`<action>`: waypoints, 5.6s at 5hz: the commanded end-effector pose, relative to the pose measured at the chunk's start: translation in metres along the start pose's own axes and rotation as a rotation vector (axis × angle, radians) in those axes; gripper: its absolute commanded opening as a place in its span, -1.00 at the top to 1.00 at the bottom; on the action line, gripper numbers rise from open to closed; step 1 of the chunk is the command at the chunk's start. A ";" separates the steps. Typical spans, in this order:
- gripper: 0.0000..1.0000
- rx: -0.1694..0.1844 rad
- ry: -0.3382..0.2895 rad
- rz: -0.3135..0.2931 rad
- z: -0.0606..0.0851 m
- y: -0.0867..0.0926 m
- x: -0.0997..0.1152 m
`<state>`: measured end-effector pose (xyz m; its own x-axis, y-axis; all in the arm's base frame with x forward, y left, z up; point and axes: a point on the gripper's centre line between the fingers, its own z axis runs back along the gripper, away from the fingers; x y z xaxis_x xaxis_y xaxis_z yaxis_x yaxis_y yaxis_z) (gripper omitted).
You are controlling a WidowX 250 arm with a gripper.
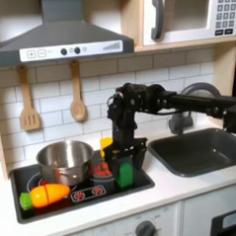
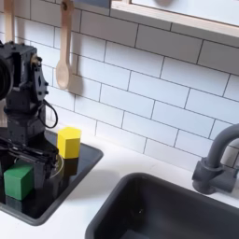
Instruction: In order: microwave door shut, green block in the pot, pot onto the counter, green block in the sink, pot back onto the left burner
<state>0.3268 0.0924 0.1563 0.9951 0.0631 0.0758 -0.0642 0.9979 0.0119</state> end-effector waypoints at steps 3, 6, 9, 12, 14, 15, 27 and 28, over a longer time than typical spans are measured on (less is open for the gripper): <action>-1.00 -0.032 0.000 -0.046 -0.020 0.008 -0.003; -1.00 -0.024 -0.002 -0.062 -0.024 0.009 0.001; 1.00 -0.029 -0.041 -0.036 -0.015 0.007 0.002; 1.00 -0.022 -0.108 -0.040 0.023 0.017 0.012; 1.00 0.033 -0.202 -0.022 0.052 0.035 0.034; 1.00 0.064 -0.234 0.007 0.061 0.051 0.045; -1.00 0.045 -0.164 0.001 0.006 0.077 0.079; -1.00 0.031 -0.151 -0.009 0.004 0.068 0.071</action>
<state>0.3904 0.1660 0.1564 0.9788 0.0607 0.1957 -0.0668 0.9975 0.0246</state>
